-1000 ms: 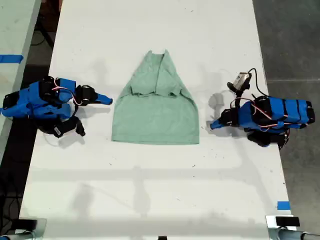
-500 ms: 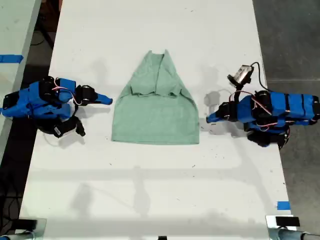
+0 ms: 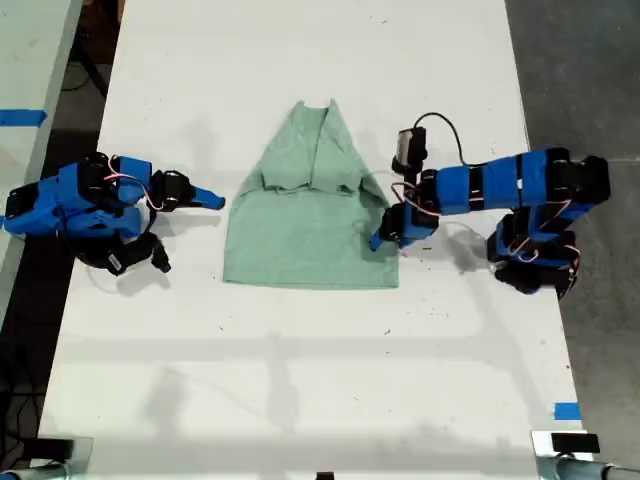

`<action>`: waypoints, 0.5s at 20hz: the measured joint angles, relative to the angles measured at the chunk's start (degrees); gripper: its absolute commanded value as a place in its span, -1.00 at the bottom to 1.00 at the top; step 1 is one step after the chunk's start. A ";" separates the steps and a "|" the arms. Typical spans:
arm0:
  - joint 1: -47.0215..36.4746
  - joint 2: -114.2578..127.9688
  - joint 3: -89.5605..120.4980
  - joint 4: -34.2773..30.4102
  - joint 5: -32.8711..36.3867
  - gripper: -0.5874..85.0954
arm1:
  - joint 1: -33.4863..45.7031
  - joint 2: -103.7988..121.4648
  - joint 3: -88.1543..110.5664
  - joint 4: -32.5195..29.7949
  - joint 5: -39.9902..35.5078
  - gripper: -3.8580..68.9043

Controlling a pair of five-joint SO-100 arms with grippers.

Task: Fold t shirt

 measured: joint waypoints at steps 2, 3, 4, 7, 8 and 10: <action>0.00 0.00 0.00 0.00 0.00 -0.99 | 1.58 -0.97 0.79 -0.18 0.18 -0.29; 0.00 0.00 0.00 0.00 0.00 -0.99 | 2.20 -1.67 1.67 0.09 0.00 -0.41; 0.00 0.00 0.00 0.00 0.00 -0.99 | 2.81 -2.46 2.64 -0.26 0.00 -0.65; 0.00 0.00 0.00 0.00 0.00 -0.99 | 3.78 -6.24 1.76 -1.67 -0.62 -0.90; 0.00 0.00 0.00 0.00 0.00 -0.99 | 3.96 -6.77 2.02 -1.58 -0.35 -0.90; 0.00 0.00 0.00 0.00 0.00 -0.99 | 4.57 -7.12 2.02 0.18 -0.26 -0.90</action>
